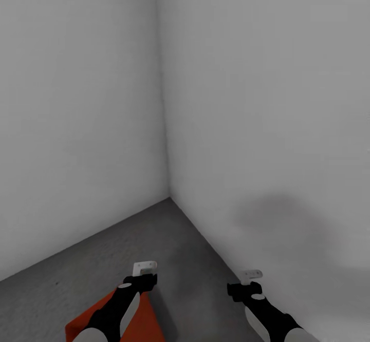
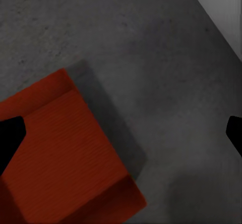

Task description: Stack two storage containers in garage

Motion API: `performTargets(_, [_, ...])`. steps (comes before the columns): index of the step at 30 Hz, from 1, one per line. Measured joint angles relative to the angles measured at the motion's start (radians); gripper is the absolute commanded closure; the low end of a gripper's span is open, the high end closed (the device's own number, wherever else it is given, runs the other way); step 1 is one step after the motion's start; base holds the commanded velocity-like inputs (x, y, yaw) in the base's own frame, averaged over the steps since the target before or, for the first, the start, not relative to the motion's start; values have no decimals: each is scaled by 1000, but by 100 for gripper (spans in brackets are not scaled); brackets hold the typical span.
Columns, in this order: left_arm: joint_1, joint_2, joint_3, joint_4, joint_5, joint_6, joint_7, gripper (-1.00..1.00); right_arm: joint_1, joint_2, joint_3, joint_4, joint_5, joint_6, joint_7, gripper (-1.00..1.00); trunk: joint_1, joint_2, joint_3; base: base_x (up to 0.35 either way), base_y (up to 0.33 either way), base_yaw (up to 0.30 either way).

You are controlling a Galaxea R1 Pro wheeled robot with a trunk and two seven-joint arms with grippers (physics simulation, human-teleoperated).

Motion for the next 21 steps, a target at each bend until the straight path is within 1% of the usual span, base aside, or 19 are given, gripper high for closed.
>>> performTargets(21, [0, 0, 0, -1, 1, 0, 1, -100, 0, 0, -1, 0, 0, 0, -1, -100, 0, 0, 1, 0, 0, -10])
